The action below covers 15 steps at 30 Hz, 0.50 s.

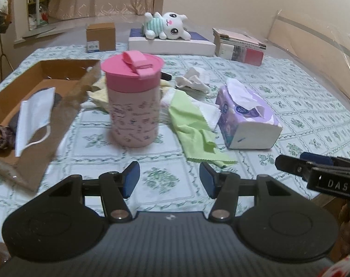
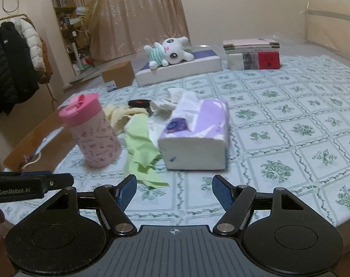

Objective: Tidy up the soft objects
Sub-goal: 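Grasp the green cloth with the left gripper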

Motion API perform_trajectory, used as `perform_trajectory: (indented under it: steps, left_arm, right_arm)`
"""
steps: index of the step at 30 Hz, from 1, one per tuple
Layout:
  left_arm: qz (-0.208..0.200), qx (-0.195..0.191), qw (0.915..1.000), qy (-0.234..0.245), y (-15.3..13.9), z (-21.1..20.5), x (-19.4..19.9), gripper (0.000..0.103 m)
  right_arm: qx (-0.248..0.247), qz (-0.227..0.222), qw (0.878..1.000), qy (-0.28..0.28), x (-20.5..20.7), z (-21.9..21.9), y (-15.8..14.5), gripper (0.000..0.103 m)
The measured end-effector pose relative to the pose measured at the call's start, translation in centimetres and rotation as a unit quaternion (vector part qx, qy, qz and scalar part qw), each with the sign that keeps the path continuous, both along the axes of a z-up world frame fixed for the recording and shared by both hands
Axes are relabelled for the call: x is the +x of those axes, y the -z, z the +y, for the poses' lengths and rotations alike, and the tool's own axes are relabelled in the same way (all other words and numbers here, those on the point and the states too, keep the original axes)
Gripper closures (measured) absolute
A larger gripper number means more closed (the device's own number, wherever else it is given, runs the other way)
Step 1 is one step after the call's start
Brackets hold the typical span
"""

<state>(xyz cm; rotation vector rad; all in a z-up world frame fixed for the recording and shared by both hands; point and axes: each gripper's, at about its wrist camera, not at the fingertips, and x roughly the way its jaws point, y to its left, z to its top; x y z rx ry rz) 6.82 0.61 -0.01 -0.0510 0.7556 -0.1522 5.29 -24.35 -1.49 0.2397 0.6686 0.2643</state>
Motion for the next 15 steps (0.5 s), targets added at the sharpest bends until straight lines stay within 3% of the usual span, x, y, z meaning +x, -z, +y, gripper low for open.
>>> perform_trajectory:
  steps: [10,15]
  left_arm:
    - [0.011,-0.028,0.9995,0.011,2.5,-2.9,5.6,0.048]
    - [0.016,-0.024,0.9993,0.023,4.2,-4.5,8.4,0.048]
  right_arm:
    - [-0.016,0.011,1.0,0.013,2.3,-1.7,1.6,0.031]
    - [-0.021,0.022,0.999,0.015,3.1,-2.2,2.6,0.031]
